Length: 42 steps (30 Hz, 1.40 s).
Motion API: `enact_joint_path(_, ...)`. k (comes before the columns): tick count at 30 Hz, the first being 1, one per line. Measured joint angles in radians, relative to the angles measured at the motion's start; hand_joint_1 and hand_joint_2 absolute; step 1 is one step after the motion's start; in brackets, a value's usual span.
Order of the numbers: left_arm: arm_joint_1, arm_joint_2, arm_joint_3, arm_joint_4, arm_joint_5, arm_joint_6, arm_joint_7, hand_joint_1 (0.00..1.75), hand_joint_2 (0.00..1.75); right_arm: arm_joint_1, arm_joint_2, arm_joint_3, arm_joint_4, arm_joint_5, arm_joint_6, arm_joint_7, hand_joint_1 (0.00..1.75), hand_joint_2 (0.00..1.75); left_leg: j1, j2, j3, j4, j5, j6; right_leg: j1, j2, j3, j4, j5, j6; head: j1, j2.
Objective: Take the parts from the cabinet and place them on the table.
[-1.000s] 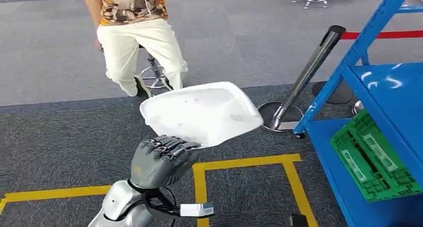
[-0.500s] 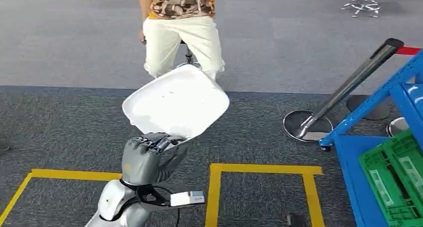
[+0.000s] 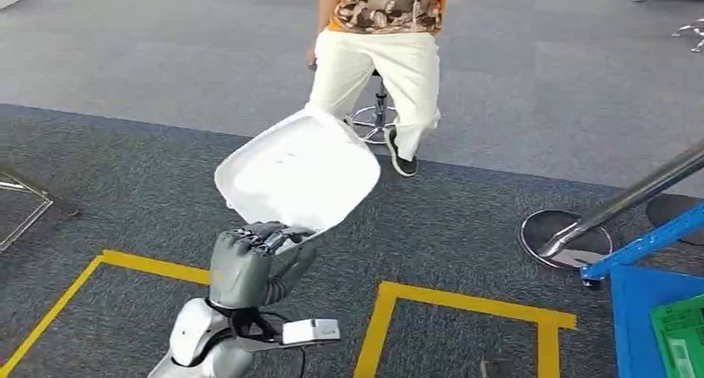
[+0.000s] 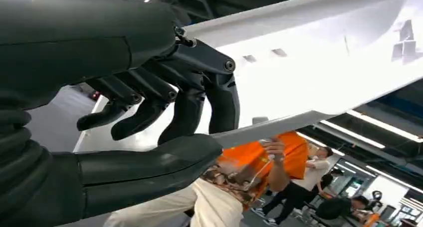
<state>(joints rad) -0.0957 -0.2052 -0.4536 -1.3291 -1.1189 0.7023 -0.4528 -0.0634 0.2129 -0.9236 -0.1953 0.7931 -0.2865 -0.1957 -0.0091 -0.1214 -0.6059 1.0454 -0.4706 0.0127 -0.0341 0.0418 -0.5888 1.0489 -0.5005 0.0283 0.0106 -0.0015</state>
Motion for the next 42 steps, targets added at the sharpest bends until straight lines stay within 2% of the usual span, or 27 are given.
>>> enact_joint_path(1, -0.004, 0.0, -0.003, 0.0, 0.007, 0.0, 0.003, 1.75, 1.75, 0.0, 0.0, 0.0, 0.0, 0.003, -0.001, 0.0, 0.0, 0.0, -0.006, 0.055, -0.009, 0.025, -0.015, -0.006, 0.002, -0.007, 0.004, 0.0, -0.002, -0.005, -0.008, 0.0)
enact_joint_path(2, -0.012, 0.001, -0.008, 0.003, 0.011, -0.004, 0.013, 1.75, 1.75, 0.001, 0.0, -0.001, 0.0, 0.004, -0.001, 0.004, 0.0, 0.0, -0.002, 0.086, -0.037, 0.082, -0.043, -0.013, 0.004, -0.021, 0.007, 0.0, -0.005, -0.01, -0.015, 0.0)
enact_joint_path(4, -0.019, 0.002, -0.017, 0.011, 0.022, -0.005, 0.025, 1.75, 1.75, 0.003, -0.001, -0.002, 0.0, 0.008, -0.001, 0.005, 0.0, 0.0, 0.004, 0.107, -0.114, 0.233, -0.106, -0.02, 0.009, -0.05, 0.012, 0.0, -0.012, -0.015, -0.015, 0.0)
enact_joint_path(6, -0.018, 0.009, -0.029, 0.019, 0.028, -0.005, 0.03, 1.75, 1.75, 0.004, -0.002, -0.005, 0.0, 0.009, -0.001, 0.006, 0.0, 0.0, 0.006, 0.111, -0.152, 0.294, -0.103, -0.021, 0.012, -0.078, 0.018, 0.0, -0.019, -0.017, -0.016, 0.0)
enact_joint_path(7, -0.018, 0.01, -0.031, 0.023, 0.028, -0.005, 0.032, 1.75, 1.75, 0.004, -0.001, -0.006, 0.0, 0.009, -0.001, 0.006, 0.0, 0.0, 0.006, 0.112, -0.137, 0.258, -0.07, -0.017, 0.014, -0.089, 0.023, 0.0, -0.022, -0.016, -0.015, 0.0)
enact_joint_path(9, -0.019, 0.01, -0.032, 0.024, 0.028, -0.004, 0.034, 1.75, 1.75, 0.002, -0.001, -0.007, 0.0, 0.009, -0.001, 0.006, 0.0, 0.0, -0.002, 0.137, -0.057, 0.093, 0.025, 0.001, 0.017, -0.111, 0.039, -0.001, -0.033, -0.016, -0.015, 0.0)
enact_joint_path(11, -0.023, 0.009, -0.038, 0.025, 0.042, -0.003, 0.032, 1.75, 1.75, 0.002, 0.0, -0.008, 0.0, 0.01, -0.001, 0.006, 0.0, 0.0, -0.03, 0.216, -0.019, 0.018, 0.026, 0.021, 0.023, -0.132, 0.049, -0.005, -0.042, -0.009, -0.014, 0.0)
enact_joint_path(15, -0.025, 0.008, -0.051, 0.025, 0.081, -0.002, 0.018, 1.75, 1.75, -0.003, 0.0, -0.011, 0.0, 0.011, 0.0, 0.006, 0.0, 0.0, -0.025, 0.167, -0.004, -0.023, 0.023, 0.033, 0.024, -0.178, 0.067, -0.022, -0.05, 0.011, -0.016, 0.0)
enact_joint_path(17, -0.028, 0.005, -0.058, 0.025, 0.103, 0.0, 0.01, 1.75, 1.75, -0.005, 0.0, -0.013, 0.0, 0.013, 0.001, 0.006, 0.0, 0.0, -0.015, 0.144, 0.006, -0.036, 0.03, 0.036, 0.017, -0.077, 0.033, 0.039, -0.081, 0.015, -0.014, 0.0)
enact_joint_path(19, -0.028, 0.001, -0.064, 0.025, 0.117, -0.001, 0.004, 1.75, 1.75, 0.0, 0.0, -0.014, 0.0, 0.013, 0.001, 0.007, 0.0, 0.0, -0.012, 0.117, 0.008, -0.035, 0.027, 0.04, 0.016, -0.047, -0.059, 0.201, -0.142, 0.02, -0.01, 0.0)
enact_joint_path(21, -0.026, 0.002, -0.071, 0.025, 0.147, -0.016, 0.001, 1.75, 1.75, 0.003, 0.0, -0.016, 0.0, 0.018, 0.001, 0.009, 0.0, 0.0, -0.012, 0.087, 0.01, -0.034, 0.025, 0.041, 0.015, -0.045, -0.126, 0.281, -0.142, 0.025, -0.01, 0.0)
enact_joint_path(22, -0.026, 0.003, -0.076, 0.025, 0.172, -0.037, 0.0, 1.75, 1.75, 0.004, -0.001, -0.016, 0.0, 0.021, 0.001, 0.01, 0.0, 0.0, -0.011, 0.072, 0.014, -0.033, 0.022, 0.039, 0.015, -0.044, -0.128, 0.258, -0.108, 0.026, -0.011, 0.0)
enact_joint_path(24, -0.026, 0.008, -0.087, 0.025, 0.202, -0.074, 0.0, 1.75, 1.75, 0.003, -0.003, -0.017, 0.0, 0.027, 0.001, 0.01, 0.0, 0.0, -0.005, 0.041, 0.024, -0.025, 0.012, 0.03, 0.01, -0.029, -0.071, 0.101, 0.005, 0.031, -0.011, 0.0)
enact_joint_path(25, -0.026, 0.009, -0.09, 0.025, 0.206, -0.08, 0.0, 1.75, 1.75, 0.002, -0.003, -0.017, 0.0, 0.028, 0.001, 0.011, 0.0, 0.0, -0.003, 0.03, 0.023, -0.016, 0.003, 0.023, 0.003, 0.007, -0.043, 0.022, 0.037, 0.037, -0.01, 0.0)
enact_joint_path(26, -0.028, 0.01, -0.093, 0.025, 0.206, -0.08, 0.0, 1.75, 1.75, 0.003, -0.002, -0.016, 0.002, 0.029, 0.003, 0.012, 0.0, 0.0, -0.009, 0.02, 0.014, -0.002, -0.003, 0.014, -0.005, 0.06, -0.03, 0.008, 0.017, 0.039, -0.006, 0.0)
enact_joint_path(27, -0.028, 0.01, -0.1, 0.025, 0.205, -0.081, 0.0, 1.75, 1.75, 0.001, -0.002, -0.016, 0.002, 0.029, 0.004, 0.013, 0.0, 0.0, -0.006, 0.007, 0.005, 0.003, -0.003, 0.013, -0.004, 0.054, -0.023, 0.008, 0.012, 0.026, -0.007, 0.0)
enact_joint_path(30, -0.026, 0.018, -0.105, 0.026, 0.204, -0.081, 0.0, 1.75, 1.75, 0.0, -0.002, -0.017, 0.002, 0.029, 0.005, 0.015, 0.0, 0.0, 0.001, -0.025, 0.0, 0.001, -0.001, 0.001, -0.004, 0.019, -0.018, 0.002, 0.012, 0.009, -0.008, 0.0)
enact_joint_path(31, -0.025, 0.019, -0.106, 0.026, 0.204, -0.08, 0.0, 1.75, 1.75, 0.0, 0.0, -0.018, 0.001, 0.029, 0.005, 0.015, 0.0, 0.0, -0.004, 0.005, 0.001, 0.012, -0.01, -0.004, -0.003, 0.006, -0.012, 0.0, 0.01, 0.003, -0.009, 0.0)
enact_joint_path(32, -0.028, 0.02, -0.106, 0.026, 0.204, -0.08, 0.0, 1.75, 1.75, -0.001, 0.0, -0.018, 0.001, 0.029, 0.005, 0.015, 0.0, 0.0, -0.005, 0.06, -0.019, 0.052, -0.033, -0.012, -0.003, -0.006, -0.007, 0.0, 0.006, -0.005, -0.026, 0.0)
enact_joint_path(33, -0.03, 0.02, -0.106, 0.026, 0.204, -0.08, 0.0, 1.75, 1.75, 0.001, 0.0, -0.018, 0.002, 0.029, 0.006, 0.015, 0.0, 0.0, -0.001, 0.089, -0.053, 0.121, -0.067, -0.018, 0.0, -0.02, -0.003, 0.0, 0.003, -0.009, -0.026, 0.0)
enact_joint_path(35, -0.029, 0.023, -0.107, 0.026, 0.204, -0.08, 0.0, 1.75, 1.75, 0.004, 0.0, -0.018, 0.001, 0.029, 0.006, 0.015, 0.0, 0.0, 0.005, 0.111, -0.137, 0.282, -0.128, -0.024, 0.004, -0.054, 0.0, 0.0, -0.003, -0.013, -0.028, 0.0)
enact_joint_path(36, -0.028, 0.025, -0.107, 0.026, 0.204, -0.08, 0.0, 1.75, 1.75, 0.005, -0.001, -0.018, 0.001, 0.029, 0.006, 0.015, 0.0, 0.0, 0.007, 0.113, -0.158, 0.313, -0.128, -0.025, 0.005, -0.067, 0.002, 0.0, -0.005, -0.012, -0.027, 0.0)
enact_joint_path(38, -0.026, 0.027, -0.107, 0.026, 0.205, -0.08, 0.001, 1.75, 1.75, 0.003, -0.001, -0.019, 0.001, 0.029, 0.006, 0.015, 0.0, 0.0, 0.007, 0.115, -0.128, 0.246, -0.064, -0.021, 0.008, -0.092, 0.01, 0.0, -0.011, -0.013, -0.028, 0.0)
enact_joint_path(39, -0.026, 0.027, -0.107, 0.026, 0.208, -0.083, 0.003, 1.75, 1.75, 0.002, -0.001, -0.019, 0.001, 0.03, 0.006, 0.015, 0.0, 0.0, 0.005, 0.123, -0.088, 0.164, -0.017, -0.013, 0.009, -0.103, 0.016, 0.0, -0.015, -0.012, -0.027, 0.0)
enact_joint_path(40, -0.028, 0.027, -0.107, 0.026, 0.211, -0.087, 0.007, 1.75, 1.75, 0.001, 0.0, -0.019, 0.001, 0.03, 0.006, 0.015, 0.0, 0.0, -0.002, 0.153, -0.035, 0.06, 0.031, 0.001, 0.011, -0.115, 0.025, -0.001, -0.019, -0.012, -0.028, 0.0)
enact_joint_path(41, -0.029, 0.027, -0.107, 0.026, 0.212, -0.09, 0.007, 1.75, 1.75, 0.002, 0.0, -0.019, 0.002, 0.03, 0.006, 0.015, 0.0, 0.0, -0.014, 0.203, -0.015, 0.022, 0.022, 0.011, 0.012, -0.122, 0.028, -0.002, -0.023, -0.01, -0.026, 0.0)
enact_joint_path(42, -0.033, 0.027, -0.107, 0.026, 0.212, -0.095, 0.01, 1.75, 1.75, 0.002, 0.0, -0.019, 0.002, 0.03, 0.006, 0.015, 0.0, 0.0, -0.021, 0.206, -0.009, 0.0, 0.011, 0.016, 0.017, -0.132, 0.027, -0.002, -0.027, -0.003, -0.03, 0.0)
